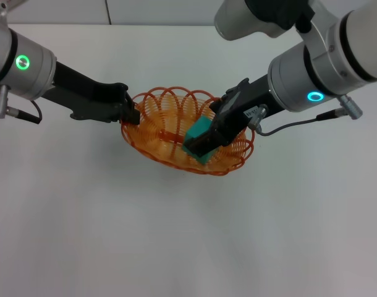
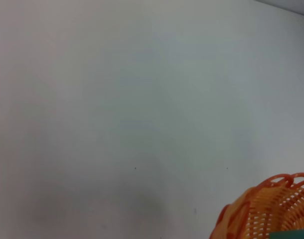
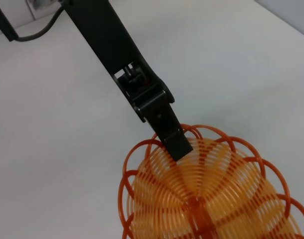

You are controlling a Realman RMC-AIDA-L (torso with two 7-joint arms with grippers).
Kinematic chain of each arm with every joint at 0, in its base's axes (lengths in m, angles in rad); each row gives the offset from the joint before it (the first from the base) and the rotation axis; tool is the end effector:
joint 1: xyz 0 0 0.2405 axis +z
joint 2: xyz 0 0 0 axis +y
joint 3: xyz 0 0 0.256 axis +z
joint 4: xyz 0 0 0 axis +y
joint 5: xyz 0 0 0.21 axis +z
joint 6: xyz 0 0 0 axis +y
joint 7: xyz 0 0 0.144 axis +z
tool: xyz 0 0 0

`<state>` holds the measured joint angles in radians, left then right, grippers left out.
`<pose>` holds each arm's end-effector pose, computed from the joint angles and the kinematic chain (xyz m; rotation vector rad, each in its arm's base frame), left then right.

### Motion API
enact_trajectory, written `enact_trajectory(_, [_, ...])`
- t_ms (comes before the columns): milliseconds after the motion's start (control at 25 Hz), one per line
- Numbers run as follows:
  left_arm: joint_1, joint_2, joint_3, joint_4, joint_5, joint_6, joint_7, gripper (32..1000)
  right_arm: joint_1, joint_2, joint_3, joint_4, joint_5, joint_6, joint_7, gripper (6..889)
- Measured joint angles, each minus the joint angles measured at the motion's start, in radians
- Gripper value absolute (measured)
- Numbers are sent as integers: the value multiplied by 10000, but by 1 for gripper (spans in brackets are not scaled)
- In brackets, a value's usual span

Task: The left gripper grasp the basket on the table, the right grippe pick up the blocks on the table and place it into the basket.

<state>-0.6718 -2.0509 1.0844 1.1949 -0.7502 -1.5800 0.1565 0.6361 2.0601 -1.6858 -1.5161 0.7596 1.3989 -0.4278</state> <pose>-0.1797 0.3771 0.0291 -2.2527 -1.7715 -0.0164 0.0889 0.3341 -0.0430 -2.7813 0.6402 -0.2404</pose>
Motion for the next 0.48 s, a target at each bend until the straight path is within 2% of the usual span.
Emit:
enact_trajectory(240, [22, 1, 0, 0, -1, 1, 0, 98, -15, 10, -1, -143, 4, 6, 40, 883])
enact_trajectory(480, [66, 16, -8, 0, 0, 17, 4, 98, -185, -2, 76, -834, -25, 167, 196, 883])
